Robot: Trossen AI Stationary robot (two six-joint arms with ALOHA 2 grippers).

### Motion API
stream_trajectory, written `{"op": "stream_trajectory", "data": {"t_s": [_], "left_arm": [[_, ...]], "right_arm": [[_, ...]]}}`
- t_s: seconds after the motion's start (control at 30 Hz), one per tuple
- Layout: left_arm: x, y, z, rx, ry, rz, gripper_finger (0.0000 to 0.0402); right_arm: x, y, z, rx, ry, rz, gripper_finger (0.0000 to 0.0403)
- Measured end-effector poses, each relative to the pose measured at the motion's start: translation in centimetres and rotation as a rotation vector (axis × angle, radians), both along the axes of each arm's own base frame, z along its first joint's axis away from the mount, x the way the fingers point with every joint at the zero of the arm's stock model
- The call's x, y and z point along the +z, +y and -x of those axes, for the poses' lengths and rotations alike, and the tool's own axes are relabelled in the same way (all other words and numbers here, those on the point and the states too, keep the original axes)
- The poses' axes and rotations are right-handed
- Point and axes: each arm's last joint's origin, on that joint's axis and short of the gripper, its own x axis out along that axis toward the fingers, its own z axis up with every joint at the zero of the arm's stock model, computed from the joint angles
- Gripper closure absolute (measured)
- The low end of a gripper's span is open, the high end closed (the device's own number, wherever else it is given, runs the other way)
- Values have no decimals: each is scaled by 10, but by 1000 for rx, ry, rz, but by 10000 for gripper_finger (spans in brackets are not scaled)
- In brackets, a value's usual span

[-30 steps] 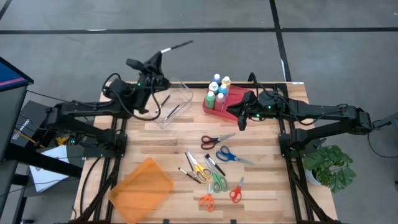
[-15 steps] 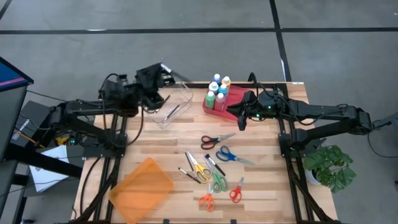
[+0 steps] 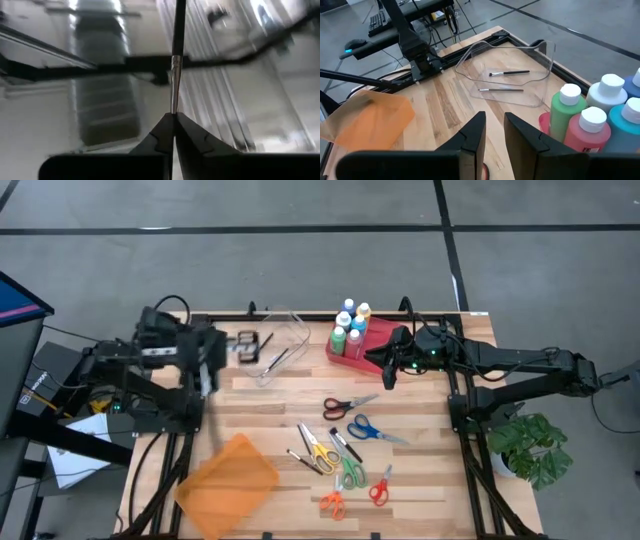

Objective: Pick & Place Paint Supplies
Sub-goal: Put the black paint brush into the transparent bin

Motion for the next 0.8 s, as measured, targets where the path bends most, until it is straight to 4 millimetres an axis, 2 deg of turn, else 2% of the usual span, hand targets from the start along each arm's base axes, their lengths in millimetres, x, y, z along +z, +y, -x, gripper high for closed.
{"op": "stream_trajectory", "data": {"t_s": [0.3,0.53,0.63,0.8], "left_arm": [[19,-23,25,-400,132,-192,398],[28,-33,35,-487,146,-191,399],[31,-32,33,-498,189,-11,398],[41,-11,29,-302,93,612,399]], "right_arm": [[-3,-2,-1,-6,14,0,335],[-2,-2,-1,-6,11,1,335],[-2,-3,-1,-10,12,2,335],[-2,-5,-1,-19,12,1,335]]}}
